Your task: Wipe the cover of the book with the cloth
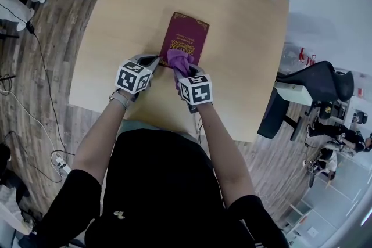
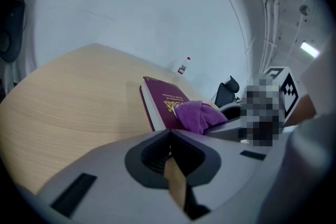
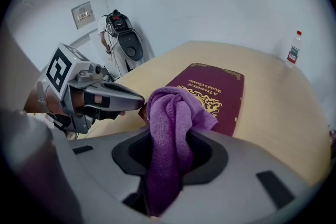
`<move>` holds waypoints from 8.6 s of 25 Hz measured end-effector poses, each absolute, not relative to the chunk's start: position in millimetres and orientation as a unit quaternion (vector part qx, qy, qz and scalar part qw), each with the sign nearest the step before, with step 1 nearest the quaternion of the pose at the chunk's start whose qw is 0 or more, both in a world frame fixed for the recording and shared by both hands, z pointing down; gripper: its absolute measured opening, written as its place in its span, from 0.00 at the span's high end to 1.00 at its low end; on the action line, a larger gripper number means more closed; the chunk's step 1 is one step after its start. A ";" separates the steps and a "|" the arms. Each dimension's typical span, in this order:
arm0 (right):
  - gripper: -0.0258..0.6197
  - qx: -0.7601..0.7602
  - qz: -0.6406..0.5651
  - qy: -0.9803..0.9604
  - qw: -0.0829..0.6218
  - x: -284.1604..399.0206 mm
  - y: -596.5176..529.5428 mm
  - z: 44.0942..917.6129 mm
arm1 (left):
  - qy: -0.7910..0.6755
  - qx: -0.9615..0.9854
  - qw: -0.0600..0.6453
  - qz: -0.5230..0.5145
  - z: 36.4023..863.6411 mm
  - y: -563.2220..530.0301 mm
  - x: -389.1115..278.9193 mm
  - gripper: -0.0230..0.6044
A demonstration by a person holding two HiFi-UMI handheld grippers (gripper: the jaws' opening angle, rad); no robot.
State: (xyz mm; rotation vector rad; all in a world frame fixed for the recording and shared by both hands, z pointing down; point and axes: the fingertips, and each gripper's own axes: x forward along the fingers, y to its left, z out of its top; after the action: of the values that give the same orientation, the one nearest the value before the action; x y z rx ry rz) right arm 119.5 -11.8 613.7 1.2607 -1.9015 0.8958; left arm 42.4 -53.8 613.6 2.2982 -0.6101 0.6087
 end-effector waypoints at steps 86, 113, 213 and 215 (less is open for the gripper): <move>0.75 0.543 0.363 -0.694 0.304 141.9 -224.1 610.8 | -0.205 0.890 0.341 0.221 608.4 -39.9 56.2 0.93; 0.75 0.508 0.345 -0.723 0.316 98.6 -150.4 608.7 | -0.247 0.841 0.452 0.164 623.9 -13.8 48.0 0.93; 0.75 0.575 0.105 -0.806 0.087 142.1 136.8 317.4 | -0.205 0.968 0.138 0.043 315.3 86.7 32.3 0.93; 0.75 0.577 0.106 -0.805 0.086 142.2 134.3 317.1 | -0.204 0.968 0.137 0.044 315.7 85.5 31.8 0.93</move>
State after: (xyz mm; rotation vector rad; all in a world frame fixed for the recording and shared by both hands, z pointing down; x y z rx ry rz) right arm 142.2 134.3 317.1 1.7208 -2.4003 0.3152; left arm 31.8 85.5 315.7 2.8017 -0.5901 0.1268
